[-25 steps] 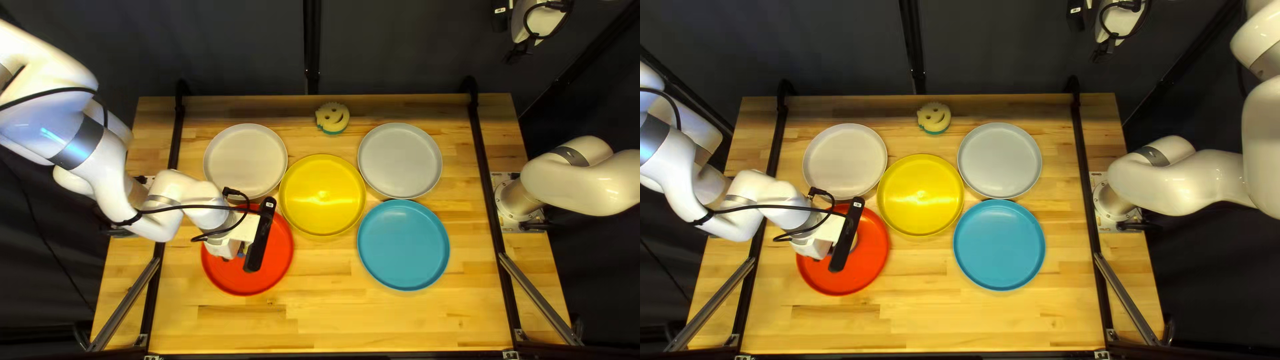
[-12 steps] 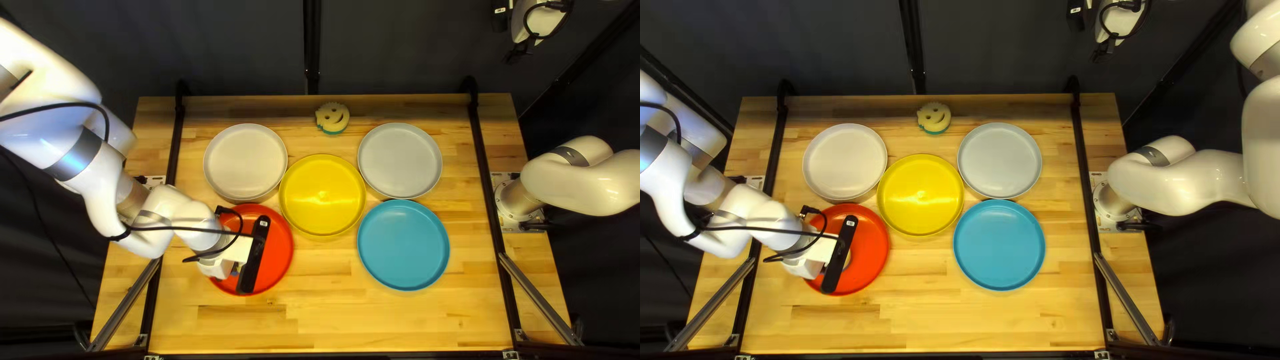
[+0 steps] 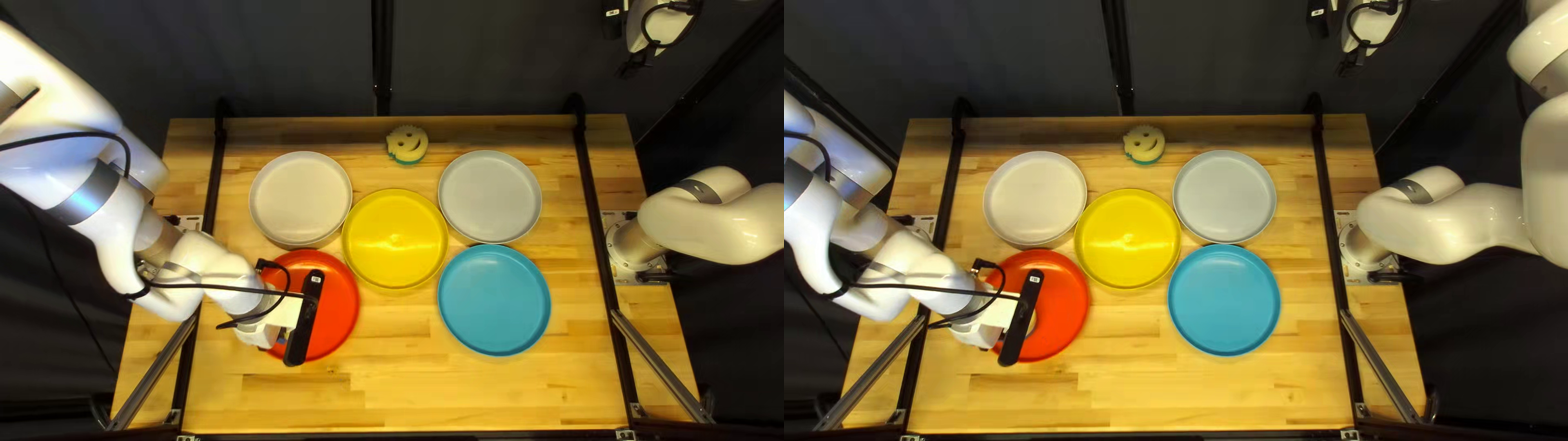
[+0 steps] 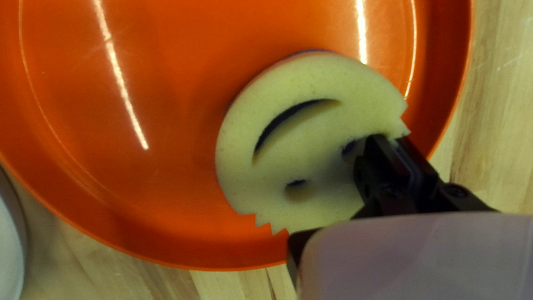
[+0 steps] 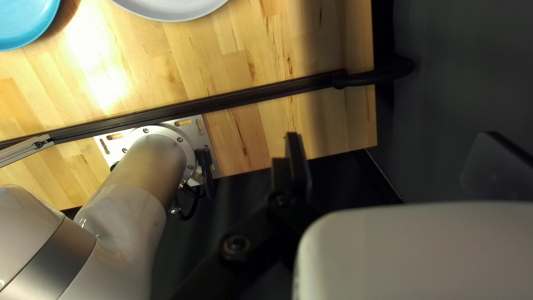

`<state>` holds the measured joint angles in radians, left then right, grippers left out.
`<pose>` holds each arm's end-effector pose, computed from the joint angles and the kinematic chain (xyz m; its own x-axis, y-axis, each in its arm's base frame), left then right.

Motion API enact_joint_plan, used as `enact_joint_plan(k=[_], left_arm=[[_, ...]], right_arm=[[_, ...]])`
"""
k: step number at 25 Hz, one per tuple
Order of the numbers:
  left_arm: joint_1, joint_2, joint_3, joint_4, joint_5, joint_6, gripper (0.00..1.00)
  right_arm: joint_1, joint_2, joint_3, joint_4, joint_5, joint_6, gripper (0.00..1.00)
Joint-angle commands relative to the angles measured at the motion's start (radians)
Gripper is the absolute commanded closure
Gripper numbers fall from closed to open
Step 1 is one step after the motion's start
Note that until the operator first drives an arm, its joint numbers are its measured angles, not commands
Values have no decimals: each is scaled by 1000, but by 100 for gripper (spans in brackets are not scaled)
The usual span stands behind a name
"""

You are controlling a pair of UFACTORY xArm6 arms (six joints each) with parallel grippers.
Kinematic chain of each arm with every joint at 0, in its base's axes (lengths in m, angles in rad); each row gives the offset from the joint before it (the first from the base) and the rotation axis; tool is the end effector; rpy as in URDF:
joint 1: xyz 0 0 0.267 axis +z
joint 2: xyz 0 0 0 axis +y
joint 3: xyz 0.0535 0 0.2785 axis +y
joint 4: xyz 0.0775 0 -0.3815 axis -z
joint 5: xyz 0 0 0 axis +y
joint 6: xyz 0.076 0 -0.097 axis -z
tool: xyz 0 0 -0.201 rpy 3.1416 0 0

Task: Pick up sponge and scrub the plate

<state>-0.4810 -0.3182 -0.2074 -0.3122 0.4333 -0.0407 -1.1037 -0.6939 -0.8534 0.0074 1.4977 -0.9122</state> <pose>0.2825 -0.1669 -0.0312 0.9856 -0.1565 0.0638 -0.1648 -0.9738 0.1568 0.1536 -0.2999 0.2900 0.9811 -0.1899 0.0362 -0.1912 -0.9809 0.0347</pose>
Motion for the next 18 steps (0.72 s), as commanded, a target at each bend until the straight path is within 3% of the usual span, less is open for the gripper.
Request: enact_joint_plan(k=[1, 5, 14, 18], left_arm=[[48, -30, 18, -8, 21, 51, 100], [31, -27, 11, -4, 26, 37, 100], [-106, 159, -125, -21, -45, -33, 100], [-134, 197, -184, 27, -35, -89, 100]], right_arm=[[0, 0, 0, 0, 0, 0, 0], [0, 0, 0, 0, 0, 0, 0], [0, 0, 0, 0, 0, 0, 0], [0, 0, 0, 0, 0, 0, 0]])
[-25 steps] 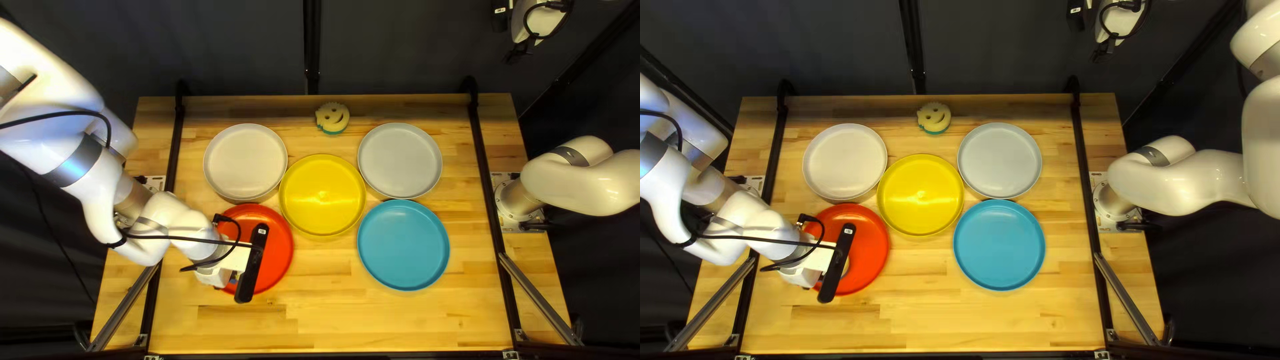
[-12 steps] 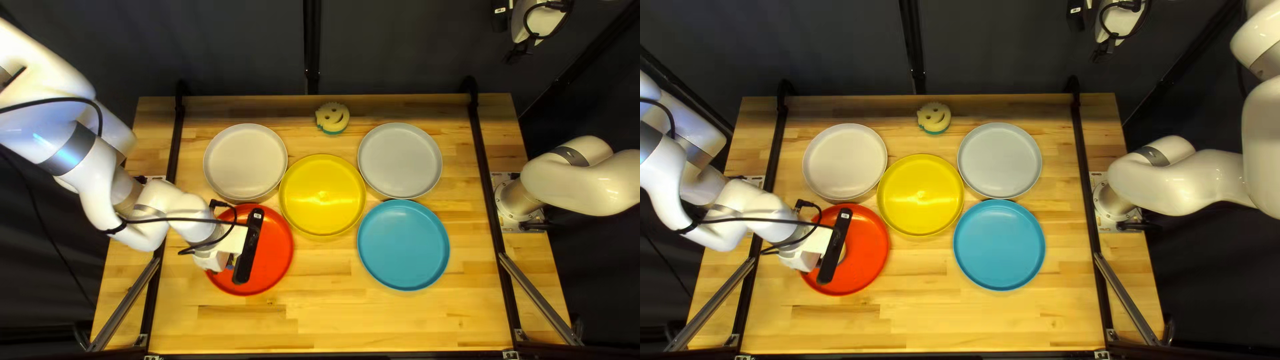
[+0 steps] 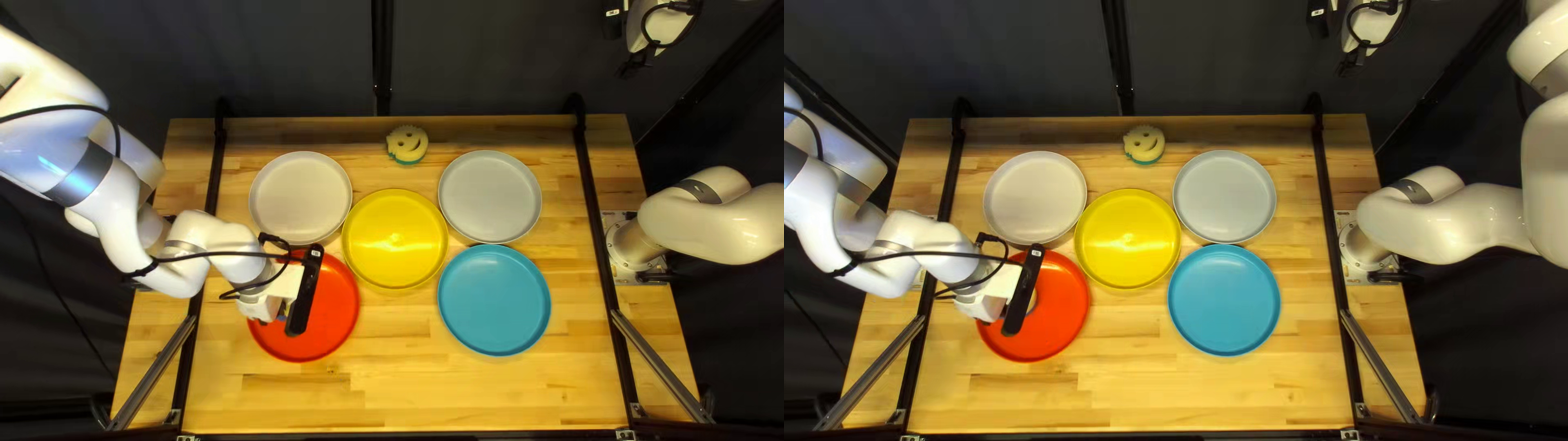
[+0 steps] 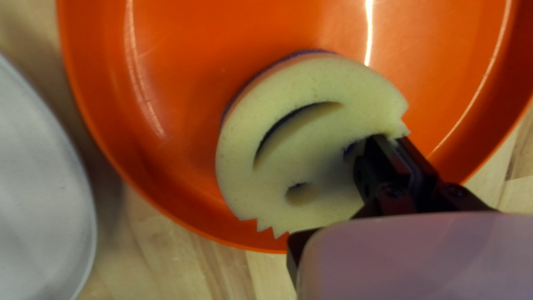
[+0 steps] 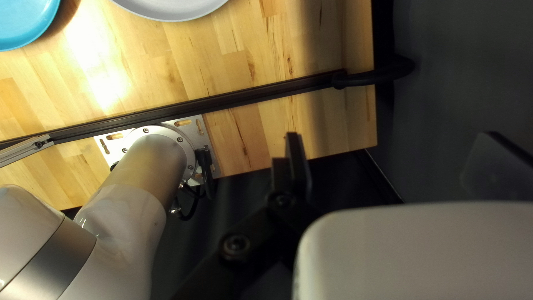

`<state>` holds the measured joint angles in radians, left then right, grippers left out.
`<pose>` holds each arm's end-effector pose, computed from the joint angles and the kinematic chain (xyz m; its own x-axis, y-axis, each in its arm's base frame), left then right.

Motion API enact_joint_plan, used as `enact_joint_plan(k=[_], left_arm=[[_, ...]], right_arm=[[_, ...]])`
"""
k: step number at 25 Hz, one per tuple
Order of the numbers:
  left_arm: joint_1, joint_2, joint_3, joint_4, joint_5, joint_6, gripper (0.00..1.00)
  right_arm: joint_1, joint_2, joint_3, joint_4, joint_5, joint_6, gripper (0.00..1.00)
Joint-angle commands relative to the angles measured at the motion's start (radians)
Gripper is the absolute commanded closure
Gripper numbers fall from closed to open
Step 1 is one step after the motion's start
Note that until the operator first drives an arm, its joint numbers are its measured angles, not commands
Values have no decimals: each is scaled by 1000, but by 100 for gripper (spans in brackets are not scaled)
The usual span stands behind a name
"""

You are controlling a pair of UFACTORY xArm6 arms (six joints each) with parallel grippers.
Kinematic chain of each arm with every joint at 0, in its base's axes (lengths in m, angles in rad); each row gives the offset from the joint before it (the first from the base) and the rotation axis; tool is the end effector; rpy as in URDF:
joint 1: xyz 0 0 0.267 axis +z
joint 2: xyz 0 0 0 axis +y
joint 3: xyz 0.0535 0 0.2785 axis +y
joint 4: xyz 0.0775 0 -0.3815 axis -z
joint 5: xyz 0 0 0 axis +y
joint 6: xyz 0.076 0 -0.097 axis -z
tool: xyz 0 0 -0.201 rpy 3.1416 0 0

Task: Pick up sponge and scrub the plate

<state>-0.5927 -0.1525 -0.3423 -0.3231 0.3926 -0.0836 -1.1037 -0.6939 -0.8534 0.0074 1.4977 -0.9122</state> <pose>0.2974 -0.2171 -0.0362 0.9756 -0.2092 0.0665 -0.2172 -0.9634 0.1569 0.1536 -0.2999 0.2900 0.9811 -0.1899 0.0362 -0.1912 -0.9809 0.0347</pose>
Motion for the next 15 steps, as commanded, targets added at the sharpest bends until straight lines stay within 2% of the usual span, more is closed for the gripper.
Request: enact_joint_plan(k=[1, 4, 9, 15], left_arm=[[-23, 31, -60, 54, 15, -61, 100], [-6, 6, -63, 96, 44, -81, 100], [78, -114, -15, 141, 125, -47, 100], [183, -263, -12, 213, 286, -15, 100]], right_arm=[[0, 0, 0, 0, 0, 0, 0], [0, 0, 0, 0, 0, 0, 0], [0, 0, 0, 0, 0, 0, 0], [0, 0, 0, 0, 0, 0, 0]])
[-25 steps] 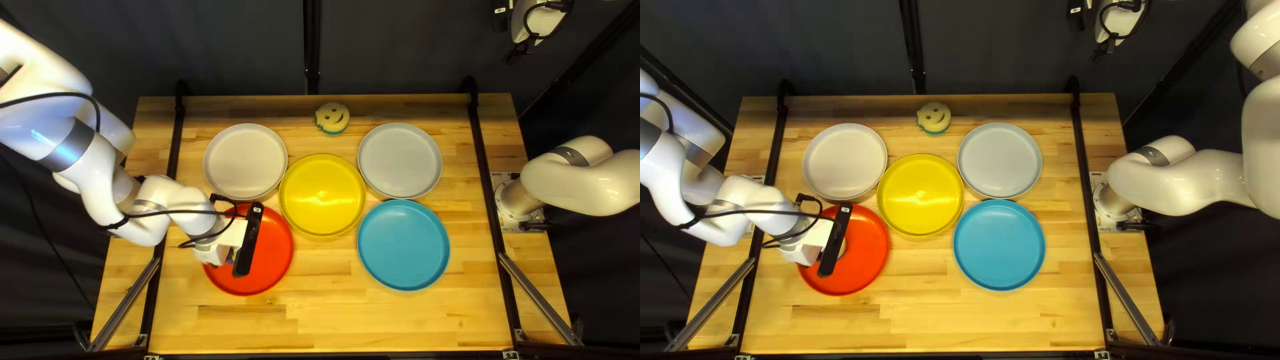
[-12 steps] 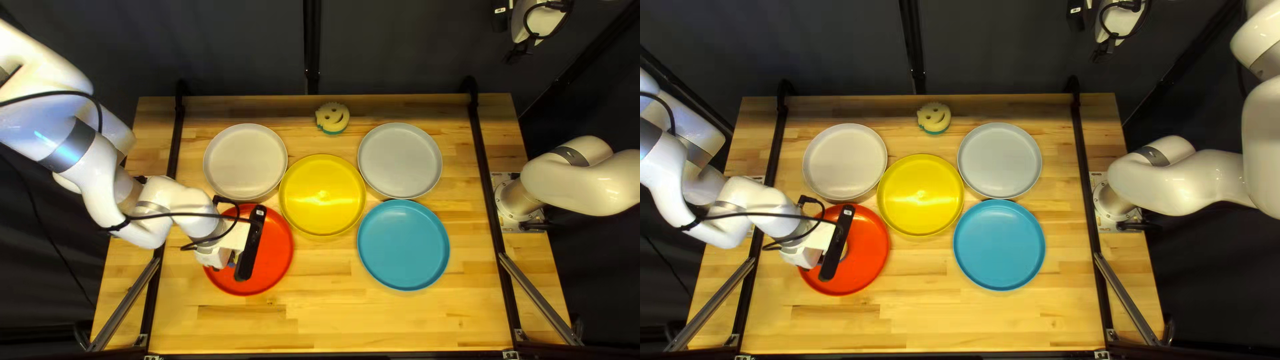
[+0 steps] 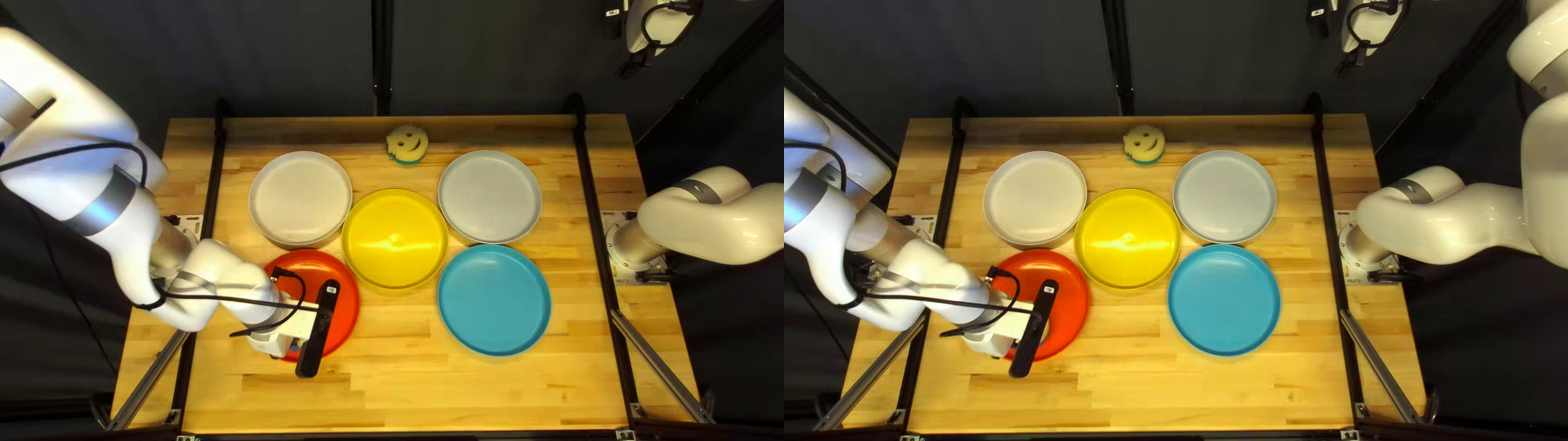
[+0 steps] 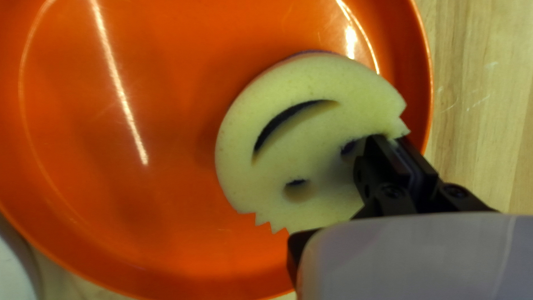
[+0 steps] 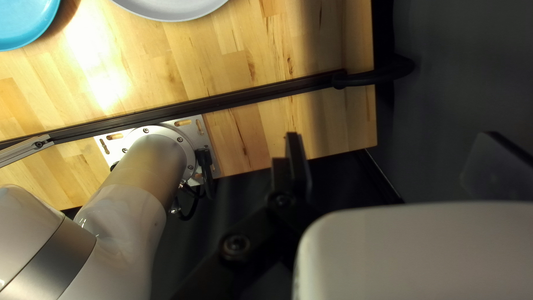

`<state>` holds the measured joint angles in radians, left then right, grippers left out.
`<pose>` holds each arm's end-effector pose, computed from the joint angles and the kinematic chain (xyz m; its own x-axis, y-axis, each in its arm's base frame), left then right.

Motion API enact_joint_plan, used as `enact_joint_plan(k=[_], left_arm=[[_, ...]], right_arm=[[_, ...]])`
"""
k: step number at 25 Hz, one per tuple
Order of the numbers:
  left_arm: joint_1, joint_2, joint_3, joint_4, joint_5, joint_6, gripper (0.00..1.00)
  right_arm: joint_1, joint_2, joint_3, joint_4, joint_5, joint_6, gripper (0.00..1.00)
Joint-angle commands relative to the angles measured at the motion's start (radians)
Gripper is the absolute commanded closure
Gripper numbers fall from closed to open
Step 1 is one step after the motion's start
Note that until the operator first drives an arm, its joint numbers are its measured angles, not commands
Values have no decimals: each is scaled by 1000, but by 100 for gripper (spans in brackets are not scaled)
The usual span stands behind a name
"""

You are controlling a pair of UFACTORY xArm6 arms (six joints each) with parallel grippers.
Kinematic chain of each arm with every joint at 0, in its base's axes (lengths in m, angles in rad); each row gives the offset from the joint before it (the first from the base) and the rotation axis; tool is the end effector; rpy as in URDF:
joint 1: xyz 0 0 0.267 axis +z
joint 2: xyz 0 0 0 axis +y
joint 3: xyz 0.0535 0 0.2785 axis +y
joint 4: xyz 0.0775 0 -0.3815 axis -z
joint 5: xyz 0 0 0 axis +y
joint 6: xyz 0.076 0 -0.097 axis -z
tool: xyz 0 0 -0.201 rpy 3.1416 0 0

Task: Pick up sponge and scrub the plate

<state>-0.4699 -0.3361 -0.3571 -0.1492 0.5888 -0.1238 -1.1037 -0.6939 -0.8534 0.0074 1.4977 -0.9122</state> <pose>0.3226 -0.1809 0.0159 0.9719 -0.2190 0.0858 -0.2275 -0.9679 0.1064 0.1536 -0.2999 0.2900 0.9811 -0.1899 0.0362 -0.1912 -0.9809 0.0347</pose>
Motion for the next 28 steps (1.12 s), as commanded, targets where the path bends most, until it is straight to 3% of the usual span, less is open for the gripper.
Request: enact_joint_plan(k=[1, 11, 17, 28], left_arm=[[78, -99, 3, 48, 111, 33, 100], [273, -232, 65, 94, 190, 194, 100], [394, -208, 93, 68, 152, 329, 100], [402, -190, 86, 66, 143, 330, 100]], right_arm=[[0, 0, 0, 0, 0, 0, 0], [0, 0, 0, 0, 0, 0, 0], [0, 0, 0, 0, 0, 0, 0], [0, 0, 0, 0, 0, 0, 0]])
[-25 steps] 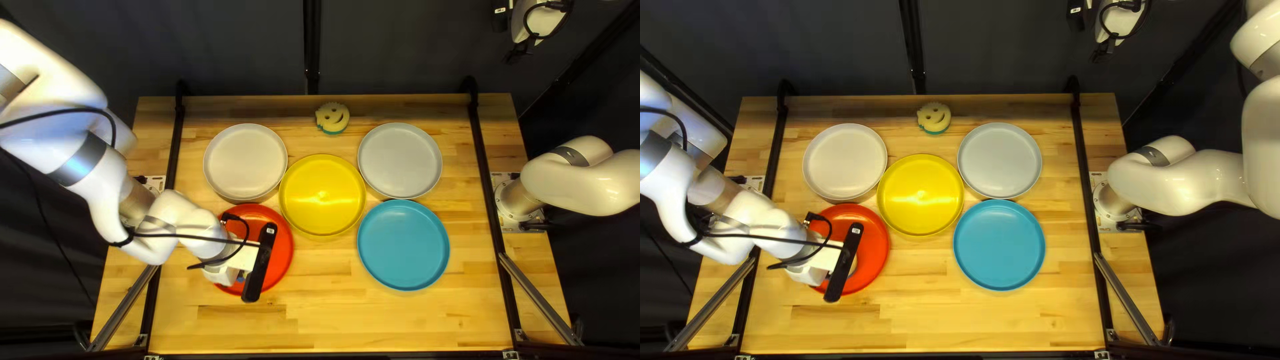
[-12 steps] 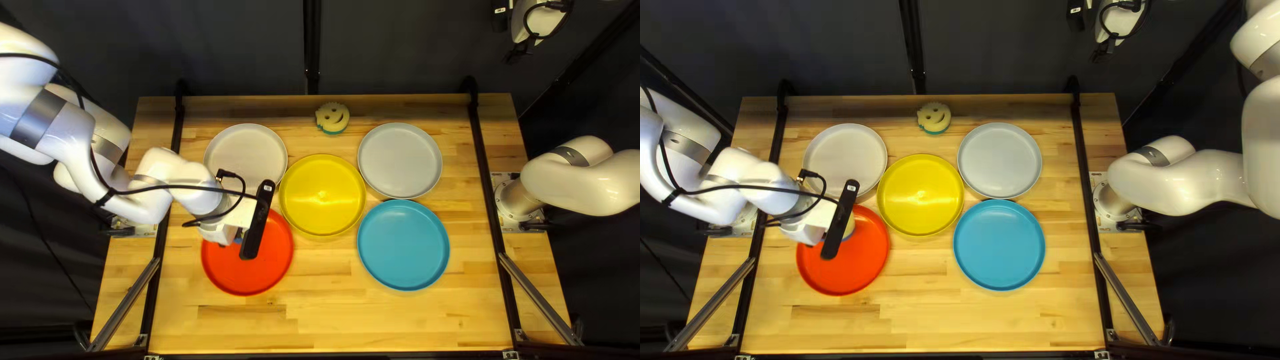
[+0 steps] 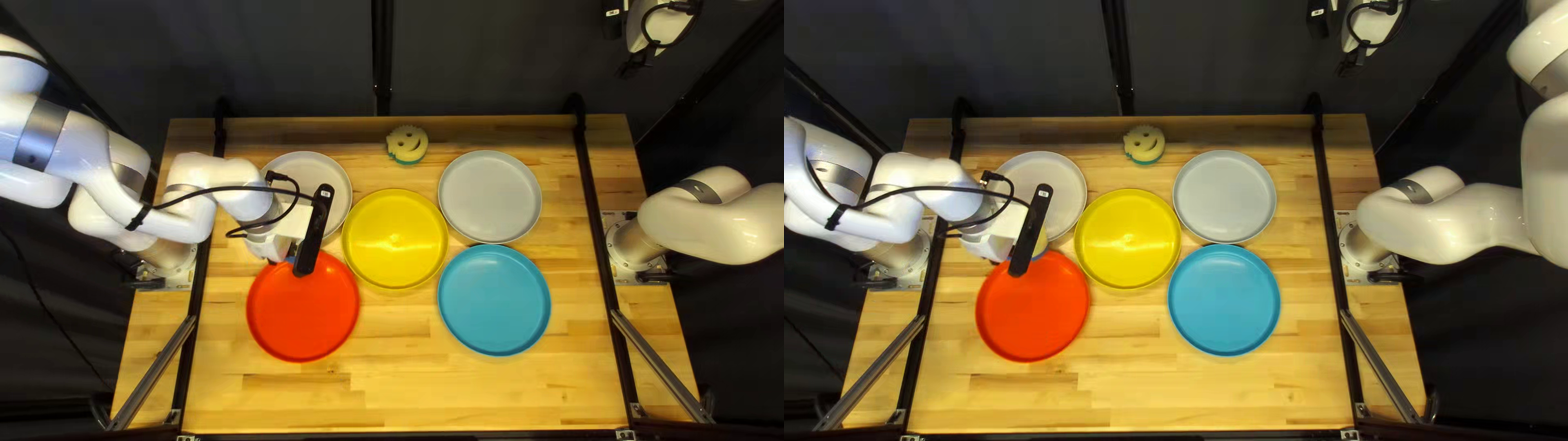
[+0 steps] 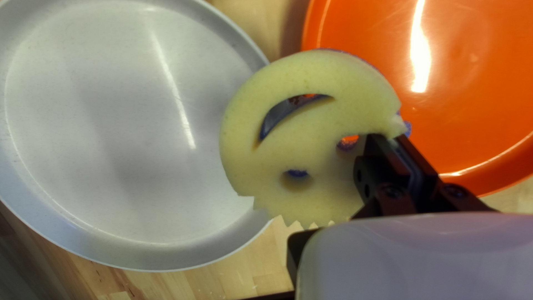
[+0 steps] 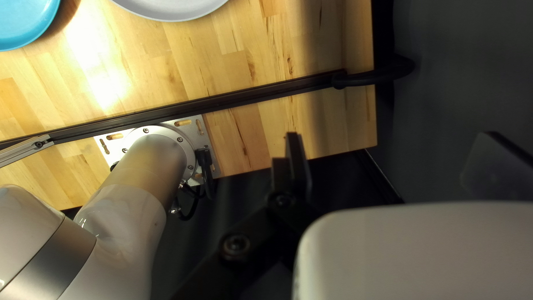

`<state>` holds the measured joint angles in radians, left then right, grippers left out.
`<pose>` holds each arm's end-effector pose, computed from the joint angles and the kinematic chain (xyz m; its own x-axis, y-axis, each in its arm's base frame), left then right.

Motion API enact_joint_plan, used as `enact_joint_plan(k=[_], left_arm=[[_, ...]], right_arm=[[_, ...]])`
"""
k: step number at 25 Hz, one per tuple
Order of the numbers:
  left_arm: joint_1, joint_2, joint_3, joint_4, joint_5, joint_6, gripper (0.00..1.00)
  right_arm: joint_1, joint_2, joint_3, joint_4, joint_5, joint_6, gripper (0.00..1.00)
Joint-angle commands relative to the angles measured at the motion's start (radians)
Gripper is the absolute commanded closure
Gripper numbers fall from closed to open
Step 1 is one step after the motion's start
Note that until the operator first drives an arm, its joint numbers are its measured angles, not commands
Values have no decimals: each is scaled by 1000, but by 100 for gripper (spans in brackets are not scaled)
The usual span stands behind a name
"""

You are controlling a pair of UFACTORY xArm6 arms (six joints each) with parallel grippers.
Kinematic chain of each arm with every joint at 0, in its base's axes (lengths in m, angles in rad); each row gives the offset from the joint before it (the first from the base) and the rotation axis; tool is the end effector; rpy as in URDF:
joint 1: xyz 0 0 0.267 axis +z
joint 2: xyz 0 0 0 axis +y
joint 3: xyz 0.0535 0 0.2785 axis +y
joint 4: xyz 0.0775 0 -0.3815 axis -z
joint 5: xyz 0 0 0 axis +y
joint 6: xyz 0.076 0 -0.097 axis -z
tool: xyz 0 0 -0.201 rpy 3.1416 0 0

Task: Pick up sponge and scrub the plate

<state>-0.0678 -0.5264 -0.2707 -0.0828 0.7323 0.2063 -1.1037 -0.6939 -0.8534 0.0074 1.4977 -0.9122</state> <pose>0.3273 -0.0341 0.0314 0.9748 -0.2105 0.0737 -0.2141 -0.9758 0.0450 0.1536 -0.2999 0.2900 0.9811 -0.1899 0.0362 -0.1912 -0.9809 0.0347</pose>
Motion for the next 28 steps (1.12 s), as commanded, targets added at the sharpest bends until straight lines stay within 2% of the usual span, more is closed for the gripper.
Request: enact_joint_plan(k=[1, 22, 28], left_arm=[[0, 0, 0, 0, 0, 0, 100], [-21, -3, 3, 16, -7, -32, 100], [28, 18, 19, 13, -35, 23, 100]], right_arm=[[0, 0, 0, 0, 0, 0, 0], [0, 0, 0, 0, 0, 0, 0], [0, 0, 0, 0, 0, 0, 0]])
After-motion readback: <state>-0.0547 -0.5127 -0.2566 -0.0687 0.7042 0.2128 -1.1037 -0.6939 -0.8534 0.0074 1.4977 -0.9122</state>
